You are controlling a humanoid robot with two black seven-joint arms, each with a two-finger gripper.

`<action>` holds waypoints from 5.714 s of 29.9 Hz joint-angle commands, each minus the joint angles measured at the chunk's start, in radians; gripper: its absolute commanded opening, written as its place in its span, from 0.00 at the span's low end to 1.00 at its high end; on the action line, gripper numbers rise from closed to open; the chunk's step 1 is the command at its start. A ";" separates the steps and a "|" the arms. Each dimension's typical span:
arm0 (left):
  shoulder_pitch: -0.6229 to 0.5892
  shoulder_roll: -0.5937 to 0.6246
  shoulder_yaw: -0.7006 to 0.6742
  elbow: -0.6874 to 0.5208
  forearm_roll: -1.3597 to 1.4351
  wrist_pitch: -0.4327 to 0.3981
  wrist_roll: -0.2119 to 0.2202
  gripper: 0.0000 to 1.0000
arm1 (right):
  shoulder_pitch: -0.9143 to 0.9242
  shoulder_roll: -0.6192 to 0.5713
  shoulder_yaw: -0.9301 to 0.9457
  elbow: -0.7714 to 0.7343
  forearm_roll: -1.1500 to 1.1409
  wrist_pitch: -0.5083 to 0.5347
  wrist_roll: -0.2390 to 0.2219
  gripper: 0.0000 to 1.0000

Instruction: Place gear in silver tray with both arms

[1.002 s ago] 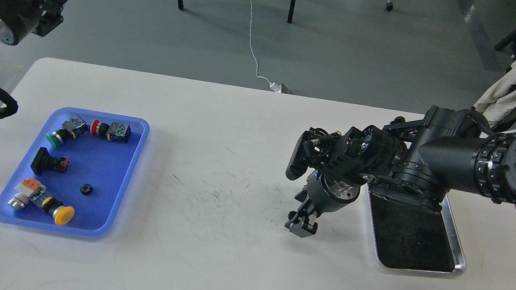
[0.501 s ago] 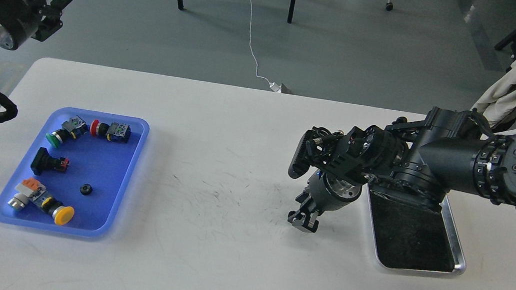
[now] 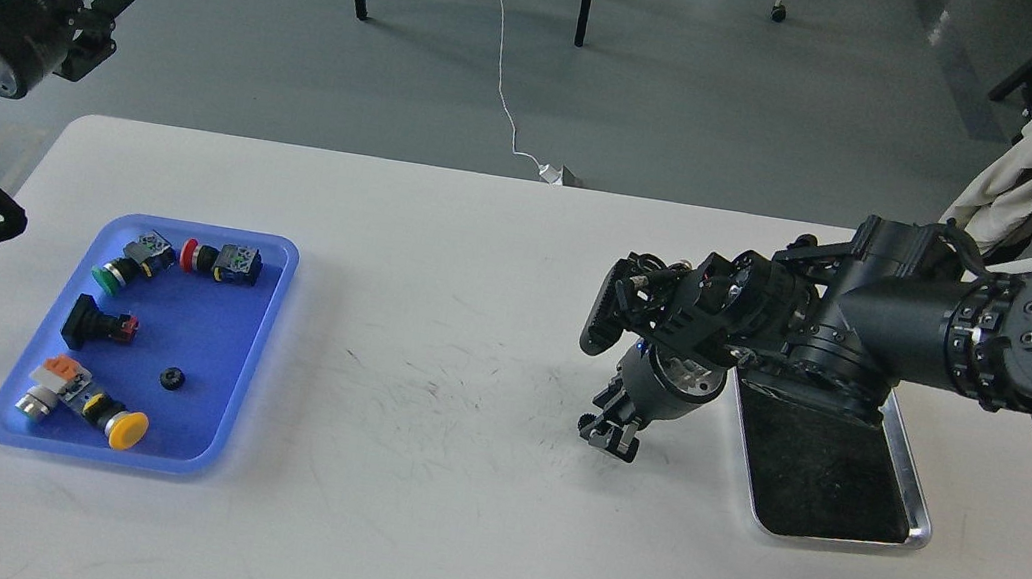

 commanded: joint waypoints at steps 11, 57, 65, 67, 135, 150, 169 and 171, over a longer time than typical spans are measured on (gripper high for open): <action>0.002 0.000 0.000 -0.001 0.000 0.000 0.000 0.99 | 0.004 0.000 0.002 -0.015 0.008 0.000 0.000 0.27; 0.044 -0.002 0.000 -0.003 0.000 -0.002 0.000 0.99 | 0.157 -0.331 -0.052 0.113 -0.023 0.005 0.000 0.02; 0.052 0.014 0.000 -0.009 0.000 -0.015 0.000 0.99 | 0.096 -0.442 -0.053 0.097 -0.026 -0.006 0.000 0.02; 0.052 0.017 -0.001 -0.009 -0.001 -0.015 0.000 0.99 | 0.076 -0.459 -0.052 0.087 -0.032 -0.012 0.000 0.02; 0.077 0.080 0.014 -0.014 -0.011 -0.038 0.000 0.99 | -0.096 -0.410 0.140 -0.127 0.068 -0.052 0.000 0.73; 0.080 0.198 0.008 -0.095 0.098 -0.211 0.000 0.99 | -0.047 -0.497 0.347 -0.128 0.368 -0.049 0.000 0.92; 0.098 0.359 0.018 -0.349 0.601 -0.120 0.000 0.99 | -0.263 -0.784 0.804 -0.068 0.762 -0.112 0.000 0.93; 0.101 0.380 0.018 -0.406 0.705 -0.057 0.000 0.99 | -0.283 -0.788 0.813 -0.064 0.842 -0.129 0.000 0.93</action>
